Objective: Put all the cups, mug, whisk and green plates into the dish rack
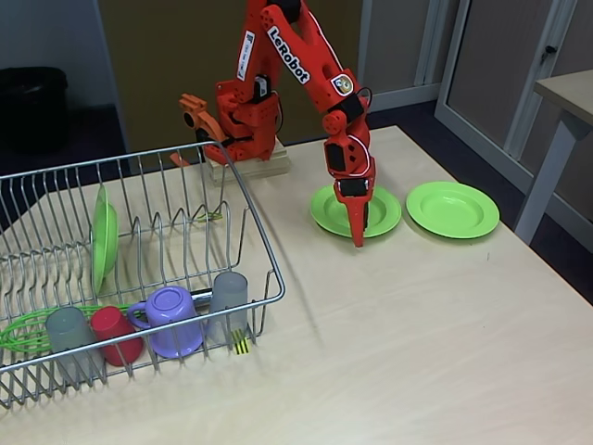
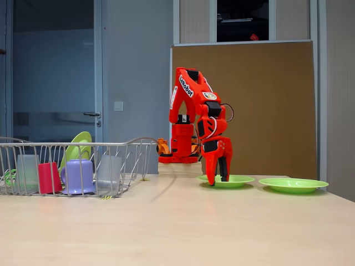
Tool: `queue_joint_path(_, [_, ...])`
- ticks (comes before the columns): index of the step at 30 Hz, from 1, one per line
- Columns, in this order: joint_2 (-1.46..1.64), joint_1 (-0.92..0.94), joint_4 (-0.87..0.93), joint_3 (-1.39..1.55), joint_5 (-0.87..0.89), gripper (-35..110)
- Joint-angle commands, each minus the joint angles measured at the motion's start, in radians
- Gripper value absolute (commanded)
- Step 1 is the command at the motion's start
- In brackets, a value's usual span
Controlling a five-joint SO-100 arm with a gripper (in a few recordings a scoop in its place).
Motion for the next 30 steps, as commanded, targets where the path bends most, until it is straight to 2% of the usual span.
queue_joint_path(1, [-0.008, 0.018, -0.018, 0.026, -0.026, 20])
queue_joint_path(10, [0.034, 0.058, -0.009, 0.023, -0.097, 0])
queue_joint_path(14, [0.034, 0.060, 0.063, -0.055, -0.140, 0])
queue_joint_path(21, [0.081, 0.074, 0.281, -0.229, -0.241, 0])
queue_joint_path(30, [0.074, 0.109, 0.727, -0.652, -0.413, 0])
